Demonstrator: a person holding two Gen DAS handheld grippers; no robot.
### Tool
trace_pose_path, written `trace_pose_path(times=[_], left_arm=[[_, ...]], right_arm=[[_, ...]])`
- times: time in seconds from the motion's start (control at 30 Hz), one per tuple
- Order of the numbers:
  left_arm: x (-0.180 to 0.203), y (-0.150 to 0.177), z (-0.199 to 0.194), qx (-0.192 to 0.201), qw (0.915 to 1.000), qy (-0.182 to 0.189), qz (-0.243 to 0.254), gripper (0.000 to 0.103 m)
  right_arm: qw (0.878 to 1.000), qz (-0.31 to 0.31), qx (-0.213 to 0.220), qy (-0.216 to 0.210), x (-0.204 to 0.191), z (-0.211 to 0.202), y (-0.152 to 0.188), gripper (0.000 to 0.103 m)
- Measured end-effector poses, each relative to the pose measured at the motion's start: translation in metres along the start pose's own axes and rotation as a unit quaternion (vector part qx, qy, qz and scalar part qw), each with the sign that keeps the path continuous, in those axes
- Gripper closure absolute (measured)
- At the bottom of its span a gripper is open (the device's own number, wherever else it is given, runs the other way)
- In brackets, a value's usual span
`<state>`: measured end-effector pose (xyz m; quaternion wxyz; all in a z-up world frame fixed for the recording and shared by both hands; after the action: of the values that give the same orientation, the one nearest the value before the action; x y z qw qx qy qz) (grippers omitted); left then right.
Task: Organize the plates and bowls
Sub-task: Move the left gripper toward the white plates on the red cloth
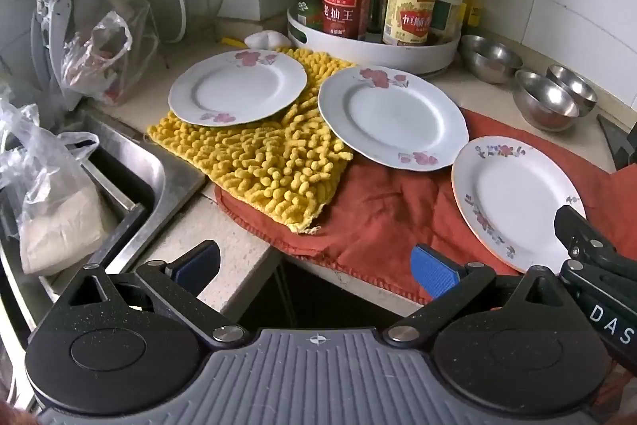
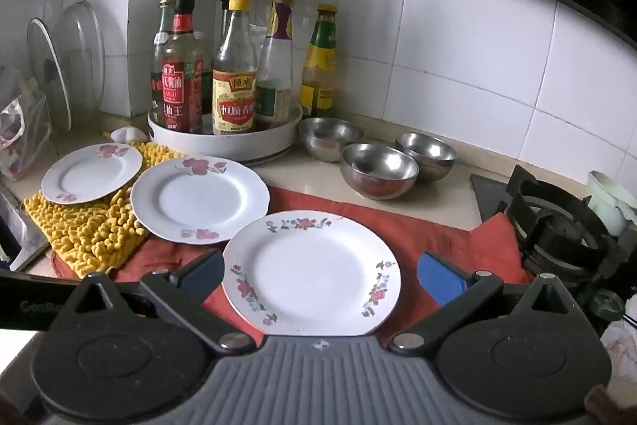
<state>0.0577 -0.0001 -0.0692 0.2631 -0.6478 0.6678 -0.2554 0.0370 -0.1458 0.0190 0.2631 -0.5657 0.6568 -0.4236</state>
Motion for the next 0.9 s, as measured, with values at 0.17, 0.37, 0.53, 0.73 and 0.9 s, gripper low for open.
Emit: trace_pose_path(times=[0.17, 0.37, 0.53, 0.73, 0.9], left_arm=[[0.0015, 0.0025, 0.0016, -0.008, 0.9999, -0.008, 0.008, 0.001], [-0.0005, 0.0057, 0.0027, -0.011, 0.9999, -0.005, 0.011, 0.001], [-0.0003, 0.0052, 0.0032, -0.013, 0.9998, -0.003, 0.012, 0.002], [0.0036, 0.0034, 0.0014, -0.006, 0.9998, 0.001, 0.017, 0.002], [0.0063, 0.0036, 0.0015, -0.004, 0.9997, 0.001, 0.026, 0.003]], right_arm=[[1.0, -0.002, -0.008, 0.003, -0.0013, -0.0011, 0.0037, 0.003], [1.0, 0.001, -0.016, 0.006, -0.001, -0.0018, 0.0082, 0.003], [1.0, 0.002, -0.017, 0.009, -0.0012, -0.0028, 0.0088, 0.003], [1.0, 0.003, -0.018, 0.013, -0.0005, -0.0031, 0.0083, 0.003], [1.0, 0.007, -0.018, 0.019, 0.002, -0.0041, 0.0083, 0.003]])
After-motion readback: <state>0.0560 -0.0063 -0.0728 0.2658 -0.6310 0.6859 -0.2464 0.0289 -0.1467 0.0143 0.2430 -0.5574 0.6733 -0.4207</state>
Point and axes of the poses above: each gripper's, at about its wrist camera, not at the fingertips, and z roughly the way its jaws point, x to its right, y to its underside, the point moved 9 cm from there along z, roughly the way its jaws point, and after that the axes turned 3 degrees about x, right-handed, at the moved point
